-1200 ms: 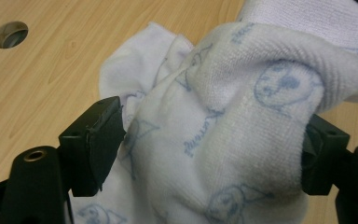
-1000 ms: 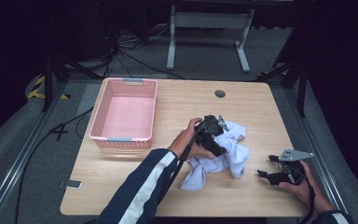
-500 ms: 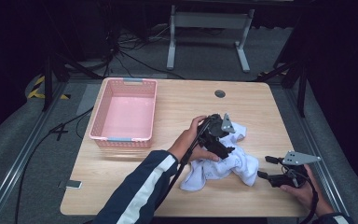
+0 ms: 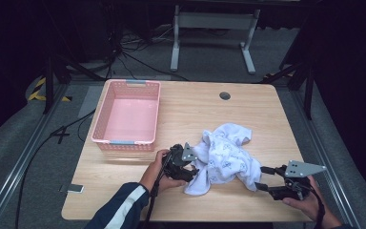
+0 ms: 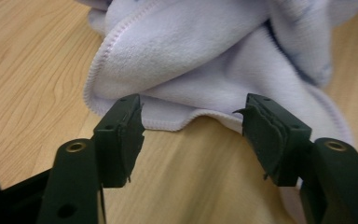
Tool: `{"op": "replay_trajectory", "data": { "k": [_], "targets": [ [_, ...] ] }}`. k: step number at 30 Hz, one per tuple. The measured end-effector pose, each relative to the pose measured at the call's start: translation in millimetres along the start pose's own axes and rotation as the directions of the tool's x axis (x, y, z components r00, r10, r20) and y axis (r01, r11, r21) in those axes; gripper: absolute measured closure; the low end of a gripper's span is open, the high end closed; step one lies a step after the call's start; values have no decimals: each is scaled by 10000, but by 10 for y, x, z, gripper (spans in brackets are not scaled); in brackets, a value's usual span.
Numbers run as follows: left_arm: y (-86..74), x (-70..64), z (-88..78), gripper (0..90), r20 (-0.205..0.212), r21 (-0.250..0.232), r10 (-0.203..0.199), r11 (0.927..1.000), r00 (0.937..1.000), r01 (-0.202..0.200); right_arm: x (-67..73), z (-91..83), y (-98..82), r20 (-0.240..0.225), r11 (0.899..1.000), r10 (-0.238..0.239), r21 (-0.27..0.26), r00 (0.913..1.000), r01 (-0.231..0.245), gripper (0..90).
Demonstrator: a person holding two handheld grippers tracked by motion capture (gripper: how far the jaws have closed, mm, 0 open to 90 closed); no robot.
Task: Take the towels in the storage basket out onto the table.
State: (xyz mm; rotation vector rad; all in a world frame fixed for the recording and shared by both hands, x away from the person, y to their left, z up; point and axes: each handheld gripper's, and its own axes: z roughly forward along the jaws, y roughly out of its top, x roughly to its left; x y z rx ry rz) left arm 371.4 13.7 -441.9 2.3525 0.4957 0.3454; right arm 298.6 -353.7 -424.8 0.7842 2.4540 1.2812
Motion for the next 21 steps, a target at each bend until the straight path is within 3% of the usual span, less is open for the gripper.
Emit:
{"op": "replay_trajectory", "data": {
  "k": [3, 4, 6, 7, 8, 10, 12, 14, 16, 20, 21],
  "targets": [
    [11, 51, 142, 382, 134, 38, -195, 9998, 9997, 195, 39, 139, -26, -206, 9983, -47, 580, 9998, 59, 327],
    [16, 59, 204, 379, 10, 144, -157, 9998, 9999, 157, 58, 182, -32, -77, 9970, -168, 753, 9998, 173, 345],
    [18, 84, 280, 377, 183, 142, -160, 9998, 9997, 158, 75, 238, -40, 180, 9952, -323, 931, 9993, 305, 450],
    [18, 98, 290, 423, 319, 79, -197, 9998, 9993, 194, 65, 265, -41, 481, 9936, -482, 1044, 9977, 430, 596],
    [19, 109, 297, 423, 510, 87, -310, 9995, 9982, 306, 65, 265, -41, 481, 9936, -482, 1044, 9977, 430, 596],
    [19, 114, 291, 491, 628, 150, -265, 9996, 9977, 256, 63, 269, -47, 677, 9905, -791, 1176, 9946, 708, 734],
    [16, 95, 277, 696, 579, 301, 91, 9995, 9983, -108, 55, 219, -32, 1013, 9911, -968, 1009, 9901, 865, 829],
    [2, 89, 238, 824, 488, 468, 273, 9985, 9984, -296, 26, 126, 0, 1373, 9943, -945, 613, 9860, 867, 848],
    [-15, 95, 164, 883, 561, 344, 179, 9992, 9983, -199, -25, 36, 21, 1572, 9980, -620, 191, 9856, 598, 854],
    [-46, 108, -51, 889, 537, 182, 195, 9996, 9984, -205, -108, -99, 36, 2552, 9983, -462, -227, 9658, 537, 857],
    [-46, 108, -51, 889, 537, 182, 195, 9996, 9984, -205, -108, -99, 36, 2552, 9983, -462, -227, 9658, 537, 857]
  ]
}}
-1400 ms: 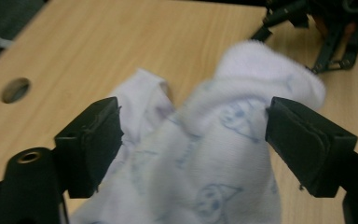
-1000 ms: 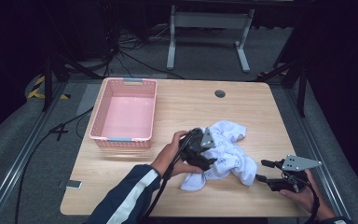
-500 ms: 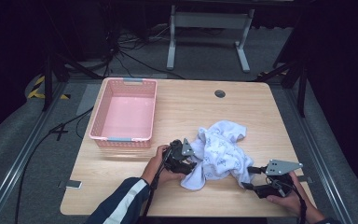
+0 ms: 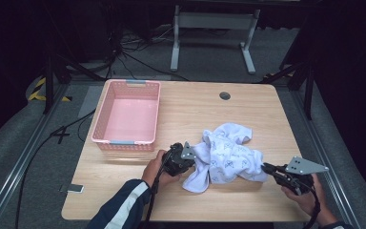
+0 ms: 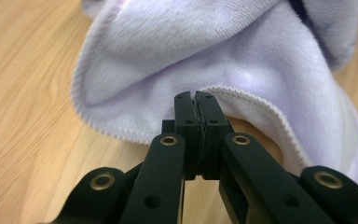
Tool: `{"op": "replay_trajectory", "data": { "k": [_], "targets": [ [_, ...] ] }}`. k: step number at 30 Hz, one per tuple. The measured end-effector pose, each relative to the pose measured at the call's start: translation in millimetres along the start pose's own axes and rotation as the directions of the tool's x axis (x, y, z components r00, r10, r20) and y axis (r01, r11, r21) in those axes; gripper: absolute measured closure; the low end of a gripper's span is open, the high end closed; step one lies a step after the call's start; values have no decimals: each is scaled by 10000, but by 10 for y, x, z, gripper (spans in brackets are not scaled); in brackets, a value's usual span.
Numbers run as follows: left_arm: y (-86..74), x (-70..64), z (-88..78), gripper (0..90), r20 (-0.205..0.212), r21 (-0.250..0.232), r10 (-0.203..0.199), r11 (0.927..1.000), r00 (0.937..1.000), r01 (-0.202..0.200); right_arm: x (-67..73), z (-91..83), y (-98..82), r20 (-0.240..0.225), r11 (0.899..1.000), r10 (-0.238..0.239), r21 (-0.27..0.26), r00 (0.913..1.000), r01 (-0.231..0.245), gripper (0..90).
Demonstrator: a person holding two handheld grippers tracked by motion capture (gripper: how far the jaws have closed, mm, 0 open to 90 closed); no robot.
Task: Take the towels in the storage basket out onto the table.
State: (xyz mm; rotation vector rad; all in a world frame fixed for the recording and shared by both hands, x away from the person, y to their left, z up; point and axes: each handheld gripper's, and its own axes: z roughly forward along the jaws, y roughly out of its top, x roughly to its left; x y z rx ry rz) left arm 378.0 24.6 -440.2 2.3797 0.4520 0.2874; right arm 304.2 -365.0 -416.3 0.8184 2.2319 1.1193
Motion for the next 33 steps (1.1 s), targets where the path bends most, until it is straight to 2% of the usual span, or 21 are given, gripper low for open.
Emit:
{"op": "replay_trajectory", "data": {
  "k": [1, 2, 3, 4, 6, 8, 10, 14, 17, 20, 21, 22, 24, 25, 26, 27, 28, 29, 31, 32, 33],
  "targets": [
    [-13, 4, -46, 889, 16, -124, 9, 9999, 10000, -8, -57, -41, 3, 373, 9999, 86, -117, 9993, -82, 857],
    [-32, -1, -82, 889, -15, -253, -59, 9997, 10000, 59, -107, -71, 2, 541, 9995, 247, -224, 9982, -235, 858],
    [-48, -6, -121, 889, -26, -234, -89, 9997, 10000, 88, -202, -111, -12, 1124, 9985, 459, -335, 9926, -424, 858],
    [-68, -9, -155, 889, -9, -237, -81, 9997, 10000, 81, -202, -111, -12, 1124, 9985, 459, -335, 9926, -424, 858],
    [-125, -32, -218, 890, 82, -268, -166, 9995, 9998, 168, -298, -125, -37, 1453, 9968, 770, -342, 9864, -728, 858],
    [-201, -74, -280, 889, 232, -282, -377, 9989, 9990, 384, -374, -120, -70, 1905, 9952, 969, -288, 9769, -931, 859],
    [-281, -141, -339, 889, 172, -169, -344, 9993, 9993, 347, -443, -93, -119, 2401, 9946, 1014, -45, 9654, -1033, 860],
    [-466, -217, -438, 889, 198, -20, -640, 9979, 9978, 641, -556, -41, -185, 2690, 9883, 1402, 205, 9529, -1512, 859],
    [-569, -219, -505, 888, 62, -11, -891, 9960, 9960, 891, -622, 8, -216, 2776, 9839, 1538, 453, 9483, -1728, 857],
    [-600, -192, -551, 887, -77, -179, -1046, 9944, 9945, 1044, -646, 37, -221, 2798, 9834, 1522, 535, 9479, -1736, 853],
    [-597, -188, -549, 832, -125, -271, -1194, 9925, 9928, 1190, -657, 72, -221, 2668, 9833, 1525, 558, 9516, -1733, 815],
    [-577, -181, -516, 738, -343, -347, -1472, 9887, 9885, 1460, -651, 91, -220, 2620, 9830, 1502, 631, 9533, -1722, 759],
    [-569, -185, -494, 587, -271, -407, -1595, 9865, 9868, 1583, -639, 100, -222, 2251, 9824, 1588, 608, 9613, -1765, 614],
    [-535, -203, -444, 531, -139, -452, -1645, 9855, 9863, 1637, -620, 84, -213, 2154, 9845, 1502, 566, 9649, -1659, 574],
    [-535, -203, -444, 484, -139, -452, -1645, 9855, 9863, 1637, -620, 84, -213, 2154, 9845, 1502, 566, 9649, -1659, 574],
    [-511, -218, -416, 484, -81, -511, -1657, 9850, 9861, 1651, -598, 60, -198, 2141, 9872, 1395, 457, 9668, -1526, 535],
    [-482, -230, -383, 413, -49, -490, -1616, 9857, 9868, 1612, -569, 30, -177, 2023, 9883, 1390, 334, 9694, -1487, 497],
    [-467, -244, -355, 375, 16, -498, -1693, 9843, 9856, 1691, -524, -13, -144, 1745, 9903, 1326, 178, 9757, -1377, 492],
    [-429, -272, -267, 332, 262, -330, -1564, 9870, 9873, 1572, -418, -74, -78, 1425, 9923, 1232, -74, 9821, -1234, 478],
    [-420, -282, -236, 309, 252, -215, -1537, 9878, 9878, 1542, -326, -99, -24, 901, 9940, 1085, -223, 9900, -1069, 469],
    [-411, -286, -171, 282, 218, 18, -1519, 9884, 9882, 1519, -166, -97, 50, -37, 9943, 1002, -358, 9950, -1003, 454]
  ]
}}
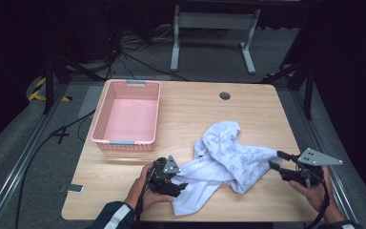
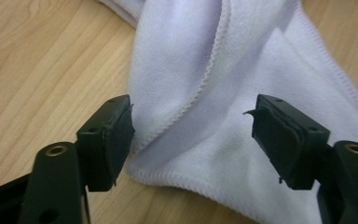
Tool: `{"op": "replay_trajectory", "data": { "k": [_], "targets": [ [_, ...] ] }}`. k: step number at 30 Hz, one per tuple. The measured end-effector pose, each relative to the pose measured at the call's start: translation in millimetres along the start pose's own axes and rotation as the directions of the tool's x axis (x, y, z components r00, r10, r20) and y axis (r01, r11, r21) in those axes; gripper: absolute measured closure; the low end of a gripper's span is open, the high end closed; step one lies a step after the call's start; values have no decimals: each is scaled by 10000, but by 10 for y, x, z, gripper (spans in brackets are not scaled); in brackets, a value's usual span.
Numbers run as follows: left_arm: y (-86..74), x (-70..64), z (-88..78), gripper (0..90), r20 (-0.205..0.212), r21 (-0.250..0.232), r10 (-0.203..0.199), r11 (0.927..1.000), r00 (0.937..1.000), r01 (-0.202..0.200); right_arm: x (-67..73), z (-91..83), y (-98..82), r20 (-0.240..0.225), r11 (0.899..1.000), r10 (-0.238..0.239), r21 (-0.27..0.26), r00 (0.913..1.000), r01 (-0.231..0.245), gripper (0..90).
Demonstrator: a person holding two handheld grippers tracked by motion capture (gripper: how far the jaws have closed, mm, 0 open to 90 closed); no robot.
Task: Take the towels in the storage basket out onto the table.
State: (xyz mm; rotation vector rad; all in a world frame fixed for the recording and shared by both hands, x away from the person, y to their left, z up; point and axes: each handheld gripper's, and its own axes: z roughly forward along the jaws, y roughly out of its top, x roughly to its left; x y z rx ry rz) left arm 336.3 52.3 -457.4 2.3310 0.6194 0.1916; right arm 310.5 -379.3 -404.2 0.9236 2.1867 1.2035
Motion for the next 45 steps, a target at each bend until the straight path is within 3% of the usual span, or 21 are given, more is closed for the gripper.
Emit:
{"op": "replay_trajectory", "data": {
  "k": [2, 3, 4, 5, 7, 9, 11, 13, 16, 17, 18, 20, 25, 30, 34, 37, 39, 41, 43, 44, 45],
  "targets": [
    [1, 11, 44, 274, -2, 119, 10, 9999, 10000, -10, 218, 52, 60, -1054, 9999, 122, -3, 9944, -123, 425],
    [2, 13, 58, 275, -13, 155, -25, 9999, 10000, 25, 342, 95, 82, -1238, 9995, -221, 184, 9921, 245, 413],
    [2, 13, 58, 276, -13, 155, -25, 9999, 10000, 25, 342, 95, 82, -1238, 9995, -221, 184, 9921, 245, 413],
    [-1, 11, 67, 276, -31, 137, -95, 9999, 10000, 95, 455, 155, 88, -1199, 9977, -530, 356, 9914, 577, 403],
    [5, 9, 89, 281, -114, 160, -37, 9999, 9999, 38, 633, 298, 69, -1750, 9945, -560, 771, 9830, 704, 362],
    [13, -5, 110, 287, -263, 211, 182, 9996, 9995, -176, 765, 454, 27, -1723, 9838, -1083, 1226, 9791, 1304, 314],
    [13, -11, 117, 297, -320, 179, 176, 9997, 9993, -171, 793, 538, 2, -1511, 9782, -1148, 1549, 9818, 1382, 297],
    [11, -4, 105, 327, -398, 212, 155, 9997, 9991, -146, 778, 584, -13, -1208, 9750, -1165, 1750, 9858, 1367, 354],
    [1, 24, 82, 486, -565, 92, 156, 9998, 9983, -151, 693, 621, -28, -292, 9646, -1711, 1985, 9848, 1735, 551],
    [1, 24, 82, 563, -565, 92, 156, 9998, 9983, -151, 693, 621, -28, -292, 9646, -1711, 1985, 9848, 1735, 551],
    [-3, 23, 57, 563, -713, 184, 244, 9996, 9972, -231, 659, 615, -29, -207, 9660, -1559, 2055, 9876, 1568, 657],
    [-13, 19, 23, 735, -870, 270, 431, 9988, 9953, -409, 543, 561, -10, 264, 9734, -1407, 1864, 9897, 1334, 754],
    [-46, 37, -91, 796, -1142, 409, 700, 9970, 9910, -657, 284, 338, 122, 1539, 9910, -1032, 1008, 9827, 883, 785],
    [-124, 61, -335, 819, -1414, -125, 449, 9988, 9889, -471, -26, 236, 212, 2534, 9990, -274, 415, 9670, 174, 793],
    [-187, 13, -536, 824, -1417, -778, 243, 9963, 9896, -356, -206, 291, 326, 2502, 9999, 89, 91, 9682, -116, 791],
    [-243, -88, -586, 824, -1207, -851, 369, 9952, 9920, -473, -235, 414, 396, 2421, 9998, 36, 175, 9703, -81, 774],
    [-280, -183, -568, 822, -919, -521, 562, 9968, 9942, -612, -238, 542, 409, 2359, 9981, -225, 607, 9715, 84, 754],
    [-313, -269, -533, 812, -740, -2, 991, 9951, 9923, -994, -246, 636, 396, 1752, 9933, -235, 1151, 9843, 32, 703],
    [-346, -313, -502, 784, -537, 338, 1008, 9945, 9935, -991, -232, 687, 368, 1248, 9870, -245, 1607, 9919, 42, 626],
    [-362, -332, -491, 756, -685, 484, 902, 9950, 9936, -870, -223, 696, 353, 1067, 9851, -288, 1719, 9939, 100, 590],
    [-368, -327, -486, 653, -889, 468, 697, 9967, 9936, -658, -206, 691, 329, 879, 9824, -347, 1857, 9955, 179, 536]
  ]
}}
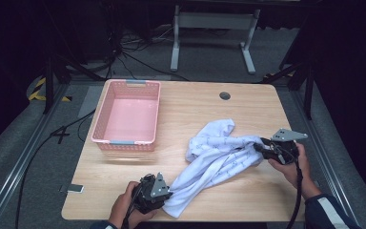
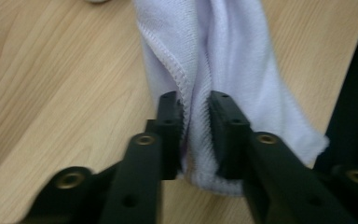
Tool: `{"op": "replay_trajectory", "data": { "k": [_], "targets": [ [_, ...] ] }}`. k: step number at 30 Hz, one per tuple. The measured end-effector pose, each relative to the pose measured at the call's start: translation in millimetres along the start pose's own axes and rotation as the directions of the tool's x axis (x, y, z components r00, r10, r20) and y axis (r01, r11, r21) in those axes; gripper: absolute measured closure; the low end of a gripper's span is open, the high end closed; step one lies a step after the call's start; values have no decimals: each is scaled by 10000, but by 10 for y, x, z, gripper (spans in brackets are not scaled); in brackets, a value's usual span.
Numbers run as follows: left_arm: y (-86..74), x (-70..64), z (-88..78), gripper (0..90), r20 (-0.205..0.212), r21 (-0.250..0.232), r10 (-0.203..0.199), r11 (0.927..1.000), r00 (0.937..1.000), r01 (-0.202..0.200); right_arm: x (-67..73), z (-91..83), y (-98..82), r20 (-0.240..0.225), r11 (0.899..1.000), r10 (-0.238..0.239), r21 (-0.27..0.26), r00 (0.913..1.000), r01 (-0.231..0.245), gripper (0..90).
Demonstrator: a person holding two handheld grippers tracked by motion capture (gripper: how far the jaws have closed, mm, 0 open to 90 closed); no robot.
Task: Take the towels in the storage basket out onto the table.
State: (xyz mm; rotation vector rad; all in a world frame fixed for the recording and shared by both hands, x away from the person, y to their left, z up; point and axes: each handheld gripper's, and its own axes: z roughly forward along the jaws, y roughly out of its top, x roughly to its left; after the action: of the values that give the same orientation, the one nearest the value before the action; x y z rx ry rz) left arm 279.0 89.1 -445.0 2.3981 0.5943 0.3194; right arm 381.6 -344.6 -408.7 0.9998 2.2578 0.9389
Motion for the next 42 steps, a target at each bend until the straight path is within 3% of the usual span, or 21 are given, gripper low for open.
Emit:
{"op": "replay_trajectory", "data": {
  "k": [3, 4, 8, 11, 15, 17, 19, 21, 23, 24, 25, 27, 29, 30, 32, 34, 37, 40, 42],
  "targets": [
    [8, 64, -5, 473, -17, -344, -666, 9972, 9978, 665, 22, -36, -42, -534, 10000, 5, 38, 9986, -3, 476],
    [28, 80, -3, 414, -54, -518, -785, 9956, 9969, 781, 30, -57, -55, -489, 10000, 38, -83, 9988, -43, 467],
    [181, 125, 55, 344, -218, -1077, -662, 9921, 9976, 635, 36, -112, -81, -412, 9997, -163, -190, 9990, 156, 440],
    [352, 190, 151, 319, -262, -1206, -326, 9923, 9991, 292, 35, -178, -98, -493, 9987, -33, -500, 9988, 9, 430],
    [531, 285, 308, 317, -118, -1229, -182, 9923, 9998, 166, 63, -242, -145, -328, 9983, -151, -572, 9993, 132, 447],
    [616, 329, 409, 351, -108, -971, -13, 9953, 9999, 2, 59, -336, -182, 249, 9979, 85, -636, 9997, -69, 442],
    [682, 392, 525, 352, 188, -839, -50, 9964, 9998, 65, 60, -381, -196, 159, 9963, 231, -832, 9996, -217, 461],
    [731, 452, 645, 404, 460, -703, -231, 9972, 9987, 263, 141, -427, -233, -482, 9946, 225, -999, 9986, -272, 491],
    [761, 482, 733, 398, 524, -373, -285, 9988, 9982, 304, 291, -406, -254, -627, 9963, -295, -828, 9976, 242, 498],
    [768, 488, 773, 398, 494, -163, -328, 9993, 9982, 336, 397, -383, -266, -944, 9964, -545, -703, 9940, 479, 505],
    [767, 490, 805, 394, 648, -97, -409, 9991, 9971, 416, 479, -356, -278, -1228, 9969, -478, -675, 9913, 397, 499],
    [775, 506, 825, 426, 783, -124, -321, 9994, 9964, 332, 640, -260, -291, -1819, 9960, -724, -643, 9807, 616, 435],
    [779, 513, 839, 527, 1025, -34, -322, 9995, 9942, 327, 775, -136, -274, -1993, 9923, -1198, -557, 9726, 1108, 424],
    [782, 520, 849, 583, 1249, -78, -116, 9999, 9921, 127, 815, -78, -263, -2031, 9919, -1253, -443, 9711, 1187, 416],
    [792, 514, 847, 704, 1475, -21, 113, 9999, 9890, -111, 863, 71, -243, -1922, 9902, -1395, -242, 9714, 1374, 415],
    [802, 476, 832, 786, 1387, -49, 385, 9993, 9896, -382, 884, 183, -216, -1726, 9879, -1519, 52, 9732, 1551, 430],
    [813, 460, 797, 817, 1269, -157, 636, 9979, 9899, -621, 870, 296, -187, -1502, 9806, -1881, 272, 9706, 1942, 508],
    [801, 470, 699, 828, 940, -331, 719, 9971, 9930, -690, 830, 311, -166, -1353, 9777, -2030, 272, 9698, 2084, 717],
    [774, 503, 593, 829, 694, -505, 628, 9970, 9956, -594, 792, 284, -162, -1289, 9763, -2069, 373, 9698, 2132, 781]
  ]
}}
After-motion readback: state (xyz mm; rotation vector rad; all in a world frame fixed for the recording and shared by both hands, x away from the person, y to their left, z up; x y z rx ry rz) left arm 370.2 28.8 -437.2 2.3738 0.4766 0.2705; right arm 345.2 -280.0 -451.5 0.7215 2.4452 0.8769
